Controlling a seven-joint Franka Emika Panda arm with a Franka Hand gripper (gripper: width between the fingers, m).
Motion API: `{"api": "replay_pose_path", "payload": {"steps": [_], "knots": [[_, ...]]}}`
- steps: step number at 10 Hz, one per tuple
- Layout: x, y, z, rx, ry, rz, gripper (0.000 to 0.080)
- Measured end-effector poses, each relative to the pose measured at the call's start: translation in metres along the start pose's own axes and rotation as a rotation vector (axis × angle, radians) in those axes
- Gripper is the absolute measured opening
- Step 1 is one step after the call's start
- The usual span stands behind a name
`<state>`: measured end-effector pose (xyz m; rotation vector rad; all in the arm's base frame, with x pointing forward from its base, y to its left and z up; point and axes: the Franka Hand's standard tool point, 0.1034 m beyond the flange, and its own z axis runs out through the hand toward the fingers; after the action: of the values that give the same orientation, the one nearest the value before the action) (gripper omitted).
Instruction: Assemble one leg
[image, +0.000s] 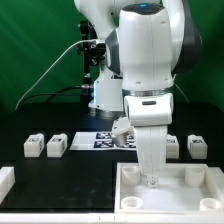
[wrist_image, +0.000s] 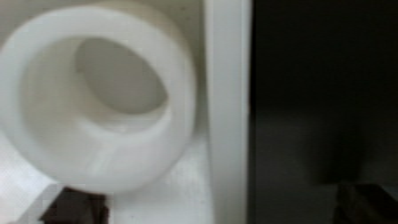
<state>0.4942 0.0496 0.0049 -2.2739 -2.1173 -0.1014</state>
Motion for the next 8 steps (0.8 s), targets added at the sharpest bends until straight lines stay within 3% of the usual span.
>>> {"api": "replay_pose_path", "payload": {"steps": [8], "knots": [[-0.0009,-0.0002,-0.0021,-0.002,-0.001,0.013,0.0649]]}}
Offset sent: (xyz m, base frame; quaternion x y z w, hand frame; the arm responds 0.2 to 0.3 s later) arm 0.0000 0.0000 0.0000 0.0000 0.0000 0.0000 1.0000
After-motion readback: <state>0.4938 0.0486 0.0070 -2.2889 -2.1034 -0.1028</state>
